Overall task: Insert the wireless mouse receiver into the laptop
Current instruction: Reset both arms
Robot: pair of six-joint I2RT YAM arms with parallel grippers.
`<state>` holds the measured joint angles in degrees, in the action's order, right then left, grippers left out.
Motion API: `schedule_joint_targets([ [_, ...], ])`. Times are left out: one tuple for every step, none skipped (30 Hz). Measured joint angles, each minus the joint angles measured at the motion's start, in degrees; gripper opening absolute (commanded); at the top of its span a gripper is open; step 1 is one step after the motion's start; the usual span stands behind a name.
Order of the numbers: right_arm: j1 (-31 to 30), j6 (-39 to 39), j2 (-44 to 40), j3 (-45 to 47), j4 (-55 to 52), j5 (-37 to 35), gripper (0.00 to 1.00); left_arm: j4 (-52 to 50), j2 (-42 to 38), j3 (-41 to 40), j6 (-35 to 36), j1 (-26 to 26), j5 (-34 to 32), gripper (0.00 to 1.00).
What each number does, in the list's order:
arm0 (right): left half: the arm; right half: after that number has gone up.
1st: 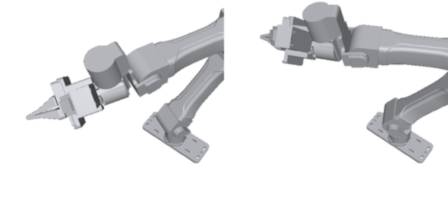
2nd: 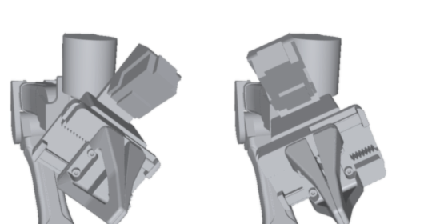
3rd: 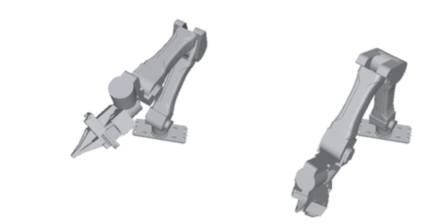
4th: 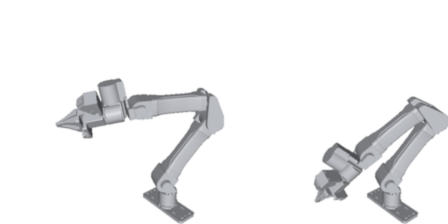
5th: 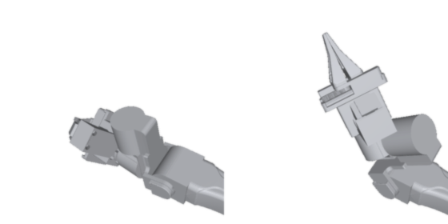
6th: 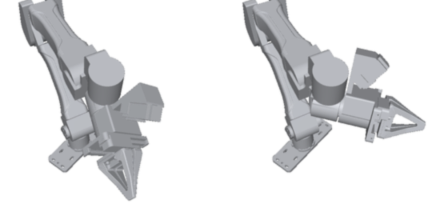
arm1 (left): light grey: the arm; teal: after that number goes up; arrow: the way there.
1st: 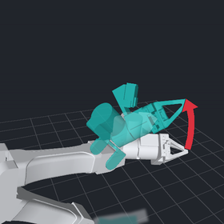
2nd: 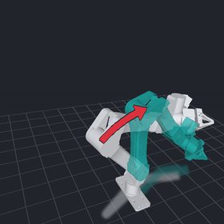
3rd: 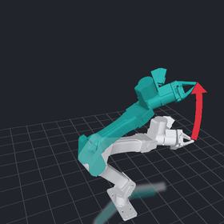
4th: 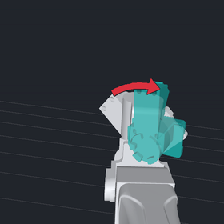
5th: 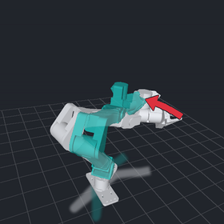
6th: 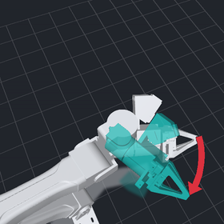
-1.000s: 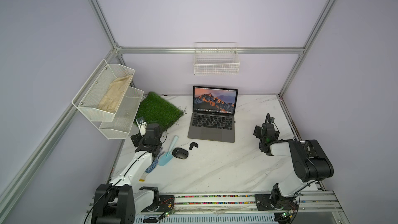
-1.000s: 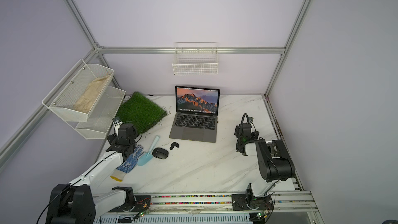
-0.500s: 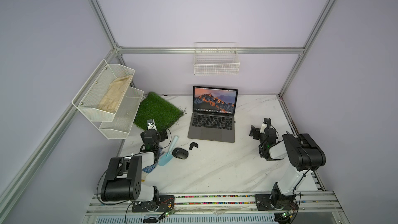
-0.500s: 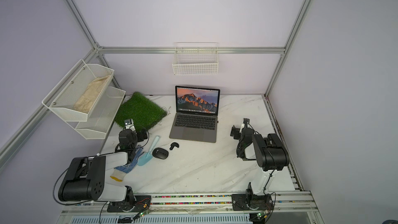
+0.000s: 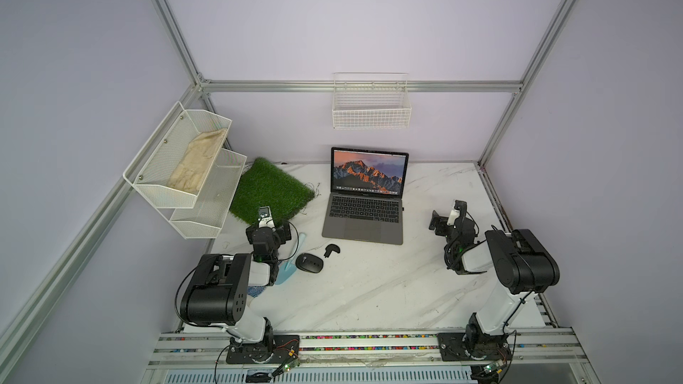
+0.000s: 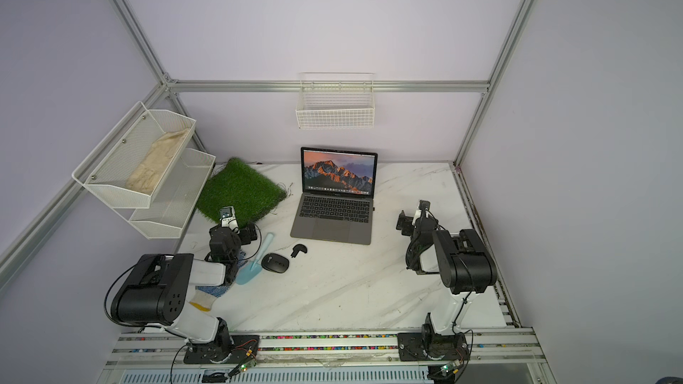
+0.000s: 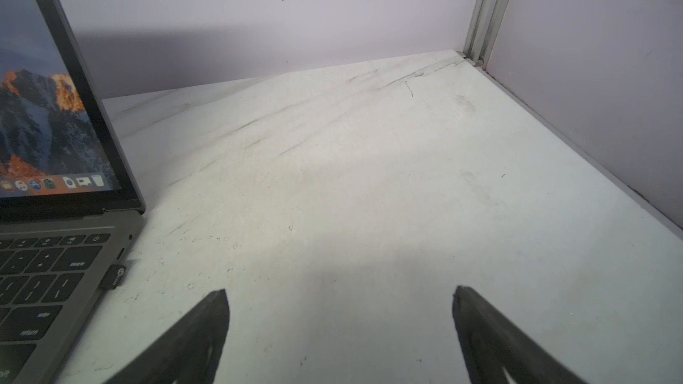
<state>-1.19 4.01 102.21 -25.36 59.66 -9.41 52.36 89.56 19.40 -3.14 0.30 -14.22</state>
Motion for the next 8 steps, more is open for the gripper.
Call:
schedule_joint_targets([
  [0.0,0.0,0.0,-0.1,-0.1,0.0,0.97,0.2,0.0,0.0,0.0,0.0,0.0,1.00],
  [-0.1,0.0,0.0,-0.2,-0.1,-0.2,0.97,0.3,0.0,0.0,0.0,0.0,0.0,1.00],
  [-0.2,0.0,0.0,-0.3,0.0,-0.3,0.97,0.3,0.0,0.0,0.0,0.0,0.0,1.00],
  [-0.3,0.0,0.0,-0.3,0.0,-0.2,0.97,0.3,0.0,0.0,0.0,0.0,-0.1,1.00],
  [-0.4,0.0,0.0,-0.4,0.0,-0.2,0.97,0.3,0.0,0.0,0.0,0.0,-0.1,1.00],
  [-0.5,0.0,0.0,-0.4,-0.1,-0.2,0.97,0.3,0.0,0.0,0.0,0.0,-0.1,1.00],
  [-0.5,0.0,0.0,-0.4,0.0,-0.2,0.97,0.3,0.0,0.0,0.0,0.0,-0.1,1.00],
  [-0.5,0.0,0.0,-0.5,0.0,-0.2,0.97,0.3,0.0,0.0,0.0,0.0,-0.1,1.00],
])
